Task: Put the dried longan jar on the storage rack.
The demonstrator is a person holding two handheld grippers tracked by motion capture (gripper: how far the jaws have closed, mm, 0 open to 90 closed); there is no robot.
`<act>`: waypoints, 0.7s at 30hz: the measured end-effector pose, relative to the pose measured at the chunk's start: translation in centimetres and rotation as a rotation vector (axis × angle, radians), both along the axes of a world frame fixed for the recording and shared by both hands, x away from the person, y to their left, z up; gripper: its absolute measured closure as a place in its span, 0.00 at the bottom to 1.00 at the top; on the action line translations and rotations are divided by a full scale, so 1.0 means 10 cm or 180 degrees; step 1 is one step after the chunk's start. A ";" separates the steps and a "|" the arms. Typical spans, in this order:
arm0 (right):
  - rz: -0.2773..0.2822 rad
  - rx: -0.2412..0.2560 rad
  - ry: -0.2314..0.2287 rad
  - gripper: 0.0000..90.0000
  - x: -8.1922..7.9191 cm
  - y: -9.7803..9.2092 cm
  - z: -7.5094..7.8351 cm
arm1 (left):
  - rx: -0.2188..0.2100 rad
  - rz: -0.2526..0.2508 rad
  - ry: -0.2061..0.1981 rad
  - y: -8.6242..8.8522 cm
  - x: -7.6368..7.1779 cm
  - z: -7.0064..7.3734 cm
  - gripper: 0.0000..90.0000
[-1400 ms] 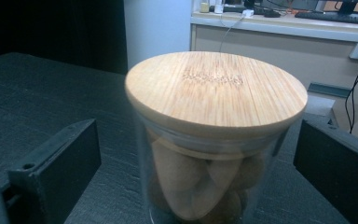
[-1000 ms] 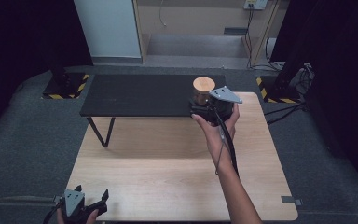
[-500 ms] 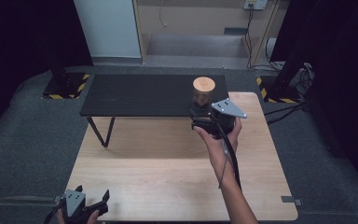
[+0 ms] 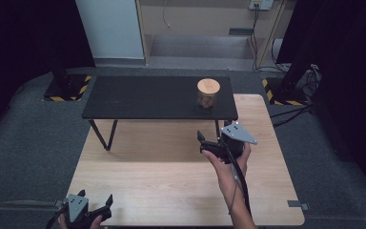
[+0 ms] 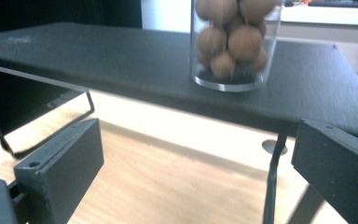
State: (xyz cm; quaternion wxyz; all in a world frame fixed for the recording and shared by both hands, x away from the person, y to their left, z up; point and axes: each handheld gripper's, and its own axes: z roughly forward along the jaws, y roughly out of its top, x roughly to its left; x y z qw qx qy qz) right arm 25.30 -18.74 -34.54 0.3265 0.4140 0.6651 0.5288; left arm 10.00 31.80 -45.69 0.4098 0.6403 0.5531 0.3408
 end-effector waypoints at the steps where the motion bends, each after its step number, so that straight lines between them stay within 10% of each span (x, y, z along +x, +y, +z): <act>1: -0.0002 0.0021 0.0014 0.03 -0.02 -0.02 -0.03 | -0.0004 -0.0004 0.0000 0.00 0.00 0.00 0.01; 21: 0.0023 0.0102 0.0066 0.03 -0.56 -0.28 -0.55 | 0.0006 -0.0040 -0.0006 -0.05 0.00 0.02 0.01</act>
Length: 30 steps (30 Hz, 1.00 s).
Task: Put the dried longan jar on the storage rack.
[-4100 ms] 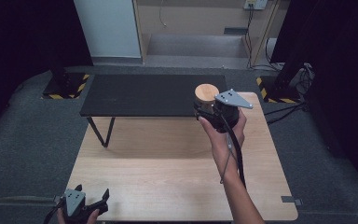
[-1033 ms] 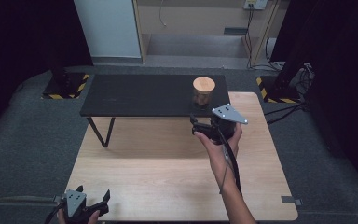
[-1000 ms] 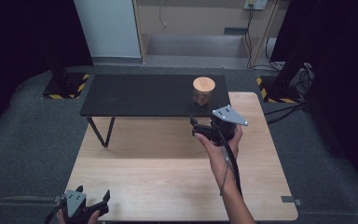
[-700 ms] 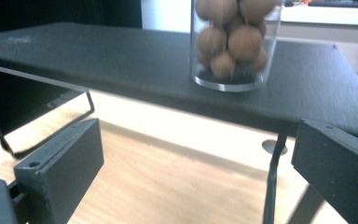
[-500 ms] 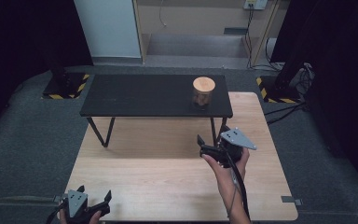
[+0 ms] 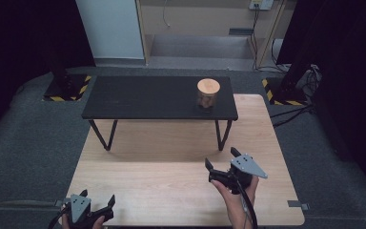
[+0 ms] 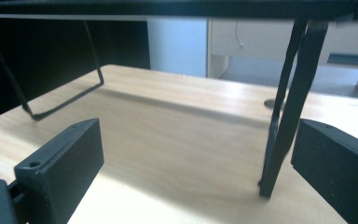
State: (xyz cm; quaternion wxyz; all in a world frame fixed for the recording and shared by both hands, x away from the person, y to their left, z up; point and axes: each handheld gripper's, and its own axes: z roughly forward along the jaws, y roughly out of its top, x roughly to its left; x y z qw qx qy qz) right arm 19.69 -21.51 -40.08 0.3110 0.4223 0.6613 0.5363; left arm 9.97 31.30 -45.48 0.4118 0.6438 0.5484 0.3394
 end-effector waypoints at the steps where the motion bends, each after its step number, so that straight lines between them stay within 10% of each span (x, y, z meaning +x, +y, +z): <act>1: -0.0001 0.0008 0.0006 0.03 -0.02 -0.01 -0.03 | 0.0002 -0.0003 0.0001 0.00 0.00 0.00 0.01; 30: 0.0022 0.0055 0.0091 0.03 -0.16 -0.08 -0.35 | 0.0000 -0.0043 -0.0014 -0.06 0.00 0.02 0.01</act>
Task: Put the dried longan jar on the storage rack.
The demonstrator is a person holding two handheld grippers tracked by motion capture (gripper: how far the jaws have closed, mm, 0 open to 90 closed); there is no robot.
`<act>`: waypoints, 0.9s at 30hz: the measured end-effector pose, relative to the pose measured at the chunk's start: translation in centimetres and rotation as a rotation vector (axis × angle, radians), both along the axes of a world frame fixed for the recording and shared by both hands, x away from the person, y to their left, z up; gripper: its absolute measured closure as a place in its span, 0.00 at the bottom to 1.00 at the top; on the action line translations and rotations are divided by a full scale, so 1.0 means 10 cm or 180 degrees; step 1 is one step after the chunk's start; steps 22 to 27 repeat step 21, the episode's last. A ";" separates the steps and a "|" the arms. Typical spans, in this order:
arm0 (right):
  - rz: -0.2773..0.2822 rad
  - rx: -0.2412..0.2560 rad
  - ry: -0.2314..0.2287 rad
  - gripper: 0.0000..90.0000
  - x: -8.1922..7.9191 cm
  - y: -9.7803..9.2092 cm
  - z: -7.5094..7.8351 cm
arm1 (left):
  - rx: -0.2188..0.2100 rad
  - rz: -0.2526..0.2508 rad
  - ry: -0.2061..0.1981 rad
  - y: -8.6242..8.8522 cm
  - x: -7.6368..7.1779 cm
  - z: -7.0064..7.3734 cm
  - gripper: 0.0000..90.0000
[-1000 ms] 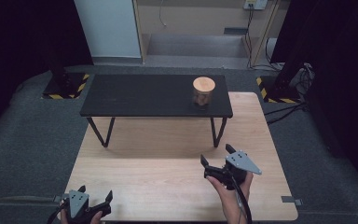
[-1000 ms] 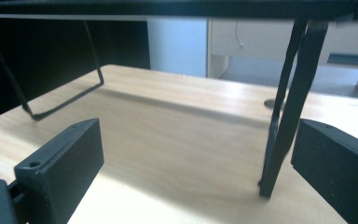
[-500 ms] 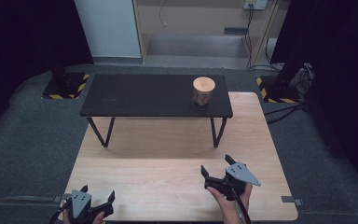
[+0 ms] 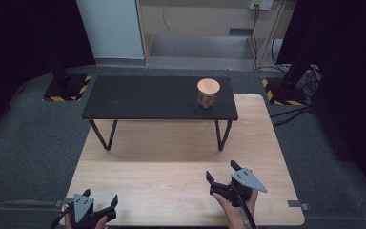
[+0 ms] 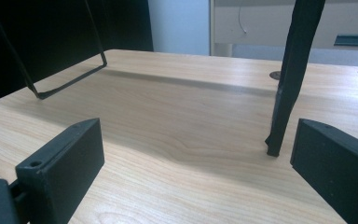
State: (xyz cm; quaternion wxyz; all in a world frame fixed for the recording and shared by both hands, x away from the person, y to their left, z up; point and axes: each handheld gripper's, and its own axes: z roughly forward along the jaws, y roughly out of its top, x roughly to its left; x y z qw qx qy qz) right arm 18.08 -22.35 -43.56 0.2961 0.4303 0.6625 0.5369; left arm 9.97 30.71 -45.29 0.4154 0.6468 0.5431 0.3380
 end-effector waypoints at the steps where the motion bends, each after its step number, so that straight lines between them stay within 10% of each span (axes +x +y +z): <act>1: 0.0003 -0.0004 0.0013 0.03 0.00 0.00 0.00 | 0.0002 -0.0001 0.0001 0.00 0.00 0.00 0.01; 27: -0.0022 0.0050 0.0015 0.03 -0.05 -0.06 -0.02 | 0.0013 -0.0022 -0.0020 -0.03 -0.01 0.03 0.01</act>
